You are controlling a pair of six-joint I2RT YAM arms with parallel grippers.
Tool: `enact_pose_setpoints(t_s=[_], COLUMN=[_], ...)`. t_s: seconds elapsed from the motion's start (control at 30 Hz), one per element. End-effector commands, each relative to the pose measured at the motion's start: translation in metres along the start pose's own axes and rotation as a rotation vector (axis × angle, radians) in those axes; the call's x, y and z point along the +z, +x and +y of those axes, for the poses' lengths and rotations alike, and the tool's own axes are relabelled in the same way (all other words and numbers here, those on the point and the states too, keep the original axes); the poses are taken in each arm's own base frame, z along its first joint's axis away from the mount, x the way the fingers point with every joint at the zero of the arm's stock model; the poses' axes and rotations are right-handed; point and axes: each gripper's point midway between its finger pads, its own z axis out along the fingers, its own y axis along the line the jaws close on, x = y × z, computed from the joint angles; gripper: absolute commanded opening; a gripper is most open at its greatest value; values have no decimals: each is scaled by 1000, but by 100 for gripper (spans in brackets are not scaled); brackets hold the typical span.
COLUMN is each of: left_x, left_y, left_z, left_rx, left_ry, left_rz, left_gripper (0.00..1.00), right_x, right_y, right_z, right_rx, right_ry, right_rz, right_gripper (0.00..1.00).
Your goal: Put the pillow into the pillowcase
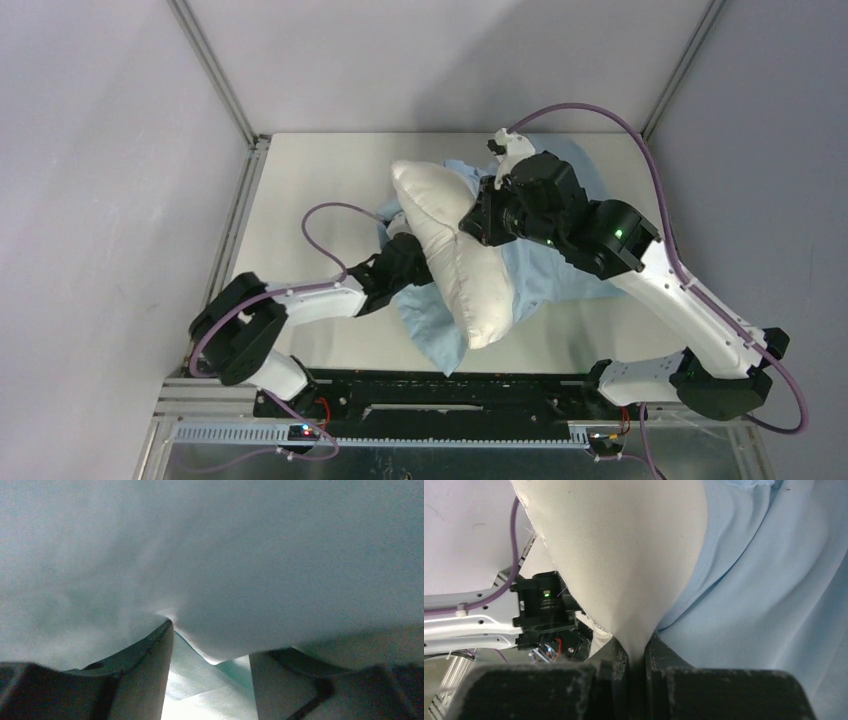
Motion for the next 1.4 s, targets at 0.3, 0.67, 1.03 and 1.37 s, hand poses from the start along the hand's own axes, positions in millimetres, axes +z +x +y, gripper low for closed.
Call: enact_pose_setpoints(t_s=[0.3, 0.67, 1.03, 1.37], left_x=[-18, -84, -110, -81], left_y=[-13, 7, -23, -8], left_z=[-32, 22, 77, 89], left_rx=[30, 72, -39, 21], left_ry=[27, 110, -8, -46], left_rz=[-41, 66, -63, 47], left_gripper=[0, 0, 0, 4], right_x=[-18, 44, 107, 144], right_y=[-39, -8, 72, 125], right_z=[-30, -90, -109, -68], right_rx=[33, 8, -27, 21], right_ry=[3, 205, 253, 77], right_rz=[-204, -107, 78, 199], right_gripper=[0, 0, 0, 0])
